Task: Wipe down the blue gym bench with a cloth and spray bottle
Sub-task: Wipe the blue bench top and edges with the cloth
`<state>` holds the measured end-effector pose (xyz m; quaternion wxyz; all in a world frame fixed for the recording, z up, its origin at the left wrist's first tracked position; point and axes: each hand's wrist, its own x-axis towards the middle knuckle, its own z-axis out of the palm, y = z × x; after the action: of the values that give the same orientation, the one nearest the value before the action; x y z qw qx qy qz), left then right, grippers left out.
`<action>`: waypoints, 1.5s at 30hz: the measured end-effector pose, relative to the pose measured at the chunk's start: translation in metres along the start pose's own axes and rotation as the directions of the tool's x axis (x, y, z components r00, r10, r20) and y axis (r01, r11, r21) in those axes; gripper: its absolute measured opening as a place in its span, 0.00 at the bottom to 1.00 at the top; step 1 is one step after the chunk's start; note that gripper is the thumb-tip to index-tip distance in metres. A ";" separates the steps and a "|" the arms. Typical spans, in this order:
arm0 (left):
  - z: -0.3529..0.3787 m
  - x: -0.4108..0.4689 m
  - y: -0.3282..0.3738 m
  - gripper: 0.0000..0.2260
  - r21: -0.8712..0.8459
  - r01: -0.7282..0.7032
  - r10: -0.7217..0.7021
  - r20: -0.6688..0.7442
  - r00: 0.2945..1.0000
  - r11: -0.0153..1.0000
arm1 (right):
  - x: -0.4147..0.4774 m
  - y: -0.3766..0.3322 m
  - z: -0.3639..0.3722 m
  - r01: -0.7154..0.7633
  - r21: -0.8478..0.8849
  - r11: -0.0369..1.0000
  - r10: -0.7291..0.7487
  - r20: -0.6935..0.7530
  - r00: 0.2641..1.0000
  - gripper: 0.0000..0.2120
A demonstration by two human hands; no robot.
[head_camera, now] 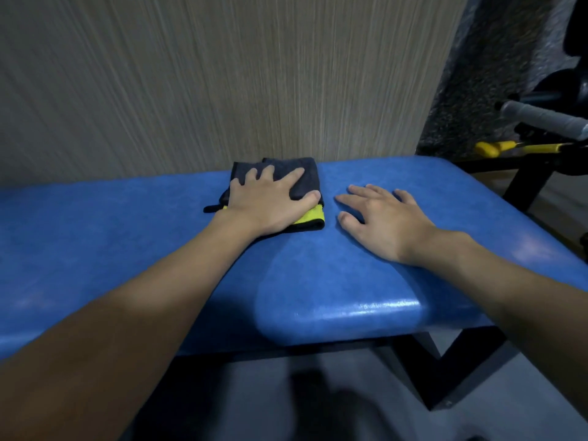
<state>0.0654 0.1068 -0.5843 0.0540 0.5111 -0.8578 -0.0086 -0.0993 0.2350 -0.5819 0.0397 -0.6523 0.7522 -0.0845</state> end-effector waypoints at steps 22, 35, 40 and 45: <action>-0.009 -0.095 0.007 0.38 0.012 -0.032 0.032 -0.027 0.999 0.999 | 0.006 -0.012 -0.002 -0.008 0.002 1.000 0.008 -0.044 0.999 0.23; -0.003 0.046 -0.017 0.34 -0.007 0.021 -0.021 -0.023 1.000 1.000 | 0.012 -0.009 0.006 0.001 0.001 1.000 -0.001 -0.015 1.000 0.24; -0.002 0.028 -0.015 0.34 0.004 0.013 -0.013 -0.019 1.000 1.000 | 0.011 -0.009 0.005 -0.003 0.007 1.000 0.003 -0.006 1.000 0.25; -0.008 -0.035 -0.006 0.32 0.013 -0.022 0.022 -0.015 1.000 1.000 | 0.009 -0.009 0.003 -0.012 0.004 1.000 0.012 -0.005 1.000 0.25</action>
<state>0.0880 0.1354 -0.5797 0.0575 0.5020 -0.8630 0.0013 -0.0910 0.2242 -0.5824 0.0397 -0.6473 0.7561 -0.0876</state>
